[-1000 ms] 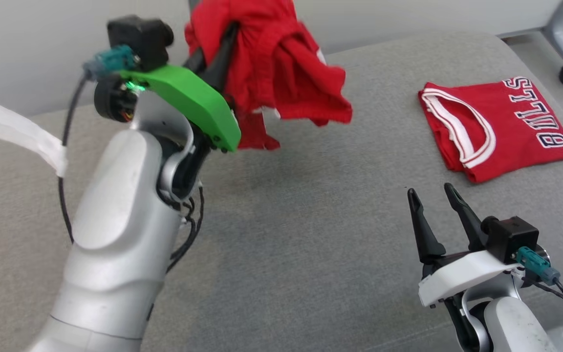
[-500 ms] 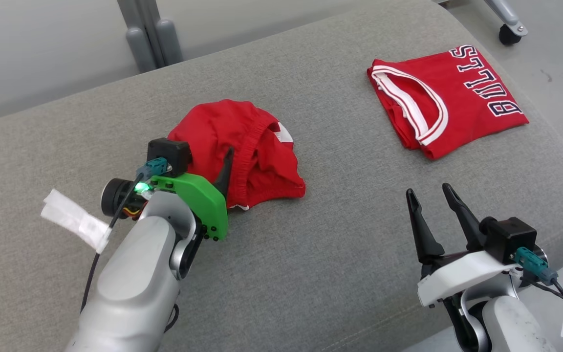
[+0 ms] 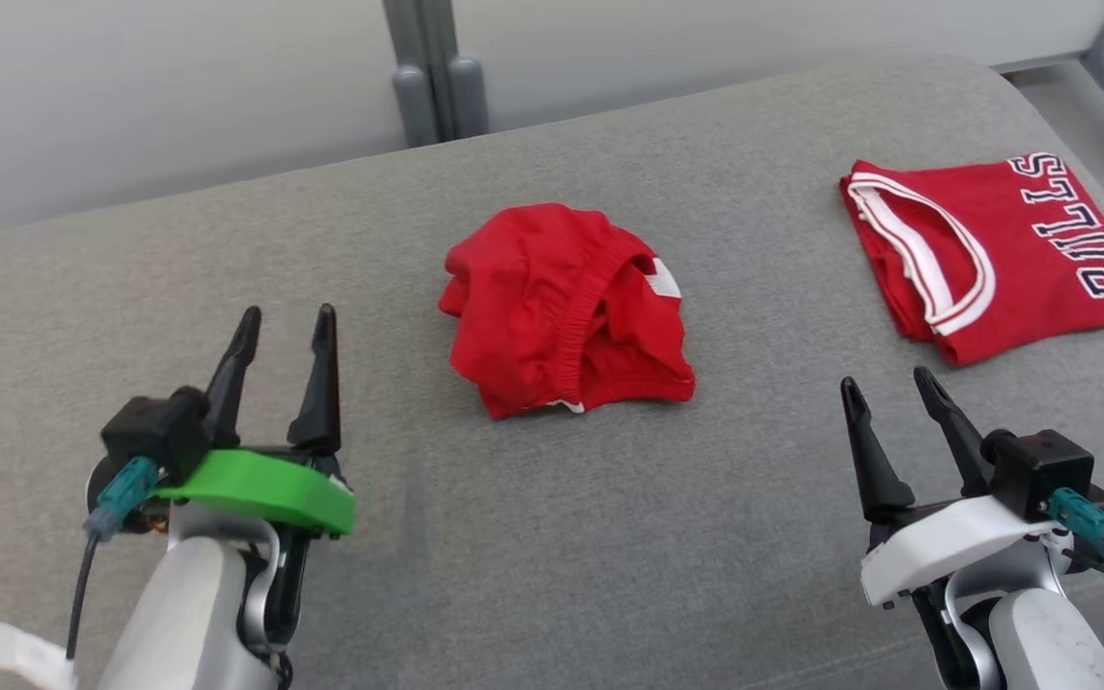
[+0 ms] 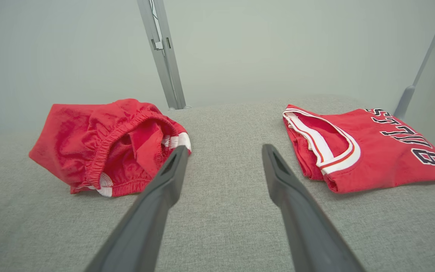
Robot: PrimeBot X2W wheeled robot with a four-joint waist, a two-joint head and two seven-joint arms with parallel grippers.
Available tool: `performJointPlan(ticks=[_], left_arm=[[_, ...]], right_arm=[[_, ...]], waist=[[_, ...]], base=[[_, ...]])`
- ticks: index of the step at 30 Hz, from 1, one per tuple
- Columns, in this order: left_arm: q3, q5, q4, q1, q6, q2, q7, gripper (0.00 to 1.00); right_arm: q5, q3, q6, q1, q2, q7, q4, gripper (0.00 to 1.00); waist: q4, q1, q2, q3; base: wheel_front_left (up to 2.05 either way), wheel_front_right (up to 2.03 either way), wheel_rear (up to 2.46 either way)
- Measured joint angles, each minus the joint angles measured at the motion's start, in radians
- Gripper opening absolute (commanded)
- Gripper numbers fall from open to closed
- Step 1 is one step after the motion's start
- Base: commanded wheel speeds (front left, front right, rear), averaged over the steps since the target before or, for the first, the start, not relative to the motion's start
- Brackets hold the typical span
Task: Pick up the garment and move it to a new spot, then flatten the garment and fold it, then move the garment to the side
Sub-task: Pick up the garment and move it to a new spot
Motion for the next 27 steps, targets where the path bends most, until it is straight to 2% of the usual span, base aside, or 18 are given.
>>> performJointPlan(ticks=[7,16,21,27], left_arm=[[0.084,0.058,-0.141,0.180,0.011,-0.007,-0.001,1.00],[0.158,0.095,-0.165,0.303,-0.003,-0.025,-0.001,1.00],[0.184,0.122,-0.178,0.333,-0.008,-0.041,-0.001,1.00],[0.211,0.142,-0.195,0.344,-0.015,-0.057,-0.001,1.00]], right_arm=[[0.001,-0.024,0.000,0.019,-0.005,0.010,0.007,1.00],[0.002,-0.059,0.000,0.048,-0.002,0.010,0.030,1.00],[0.002,-0.066,0.000,0.058,0.006,0.011,0.039,1.00],[-0.001,-0.069,0.000,0.072,0.014,0.011,0.036,1.00]], waist=[[0.104,0.0000,0.0000,-0.029],[0.214,0.0000,0.0000,-0.073],[0.244,0.0000,0.0000,-0.096],[0.240,0.0000,0.0000,-0.098]], base=[[0.00,0.00,0.00],[0.00,0.00,0.00],[0.00,0.00,0.00],[0.00,0.00,0.00]])
